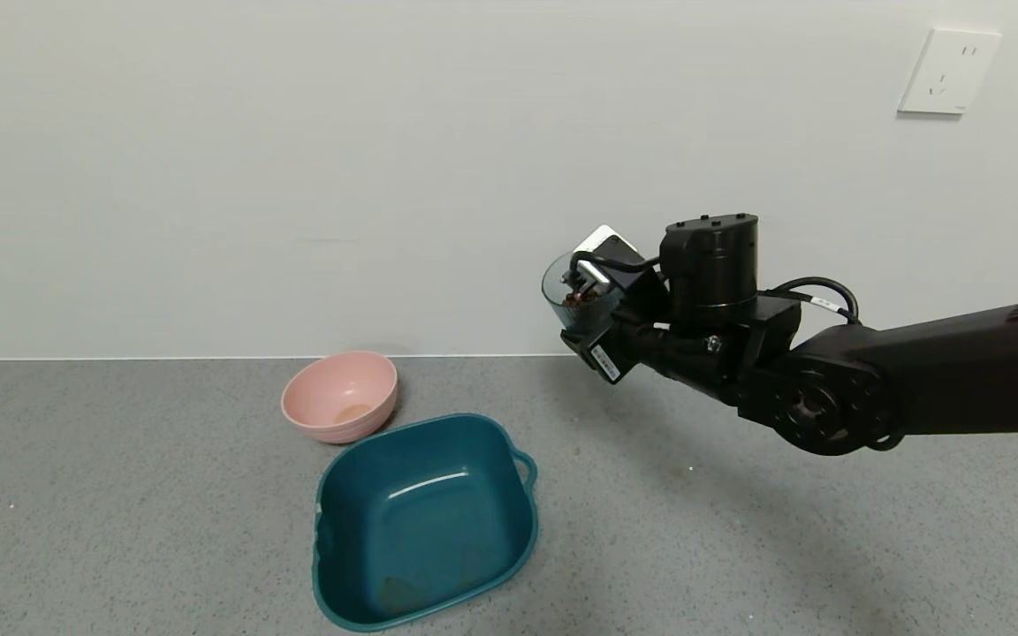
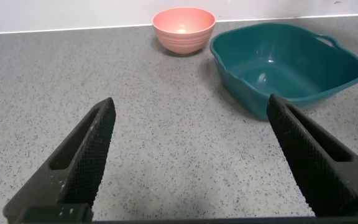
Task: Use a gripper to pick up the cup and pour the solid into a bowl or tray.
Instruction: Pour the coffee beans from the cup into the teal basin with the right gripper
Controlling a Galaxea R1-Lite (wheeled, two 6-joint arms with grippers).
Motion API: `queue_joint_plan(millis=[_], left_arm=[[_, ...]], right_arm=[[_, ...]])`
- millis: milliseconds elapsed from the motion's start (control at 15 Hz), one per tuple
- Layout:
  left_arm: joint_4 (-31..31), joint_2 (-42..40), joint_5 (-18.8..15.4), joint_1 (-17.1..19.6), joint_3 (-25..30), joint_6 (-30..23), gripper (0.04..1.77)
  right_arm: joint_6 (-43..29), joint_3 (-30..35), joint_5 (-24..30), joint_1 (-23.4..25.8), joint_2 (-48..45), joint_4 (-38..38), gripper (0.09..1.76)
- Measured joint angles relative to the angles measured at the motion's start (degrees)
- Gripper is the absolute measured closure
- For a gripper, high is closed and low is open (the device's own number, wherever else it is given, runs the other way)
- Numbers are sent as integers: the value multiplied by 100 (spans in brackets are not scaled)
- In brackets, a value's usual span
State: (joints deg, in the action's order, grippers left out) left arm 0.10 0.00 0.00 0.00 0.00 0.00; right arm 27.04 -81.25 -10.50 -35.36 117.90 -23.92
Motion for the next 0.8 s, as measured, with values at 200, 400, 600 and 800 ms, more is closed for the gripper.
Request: queue_joint_plan(millis=[200, 400, 600, 800], left_arm=[[0, 0, 0, 0, 0, 0, 6], [0, 0, 0, 0, 0, 0, 6], [0, 0, 0, 0, 0, 0, 6], [0, 0, -2, 0, 0, 0, 6]], right_arm=[[438, -100, -74, -179, -12, 297, 51], [1011, -107, -289, -380, -15, 411, 51], [1471, -102, -568, -603, -4, 619, 51], [1727, -139, -870, -768, 0, 1006, 51]])
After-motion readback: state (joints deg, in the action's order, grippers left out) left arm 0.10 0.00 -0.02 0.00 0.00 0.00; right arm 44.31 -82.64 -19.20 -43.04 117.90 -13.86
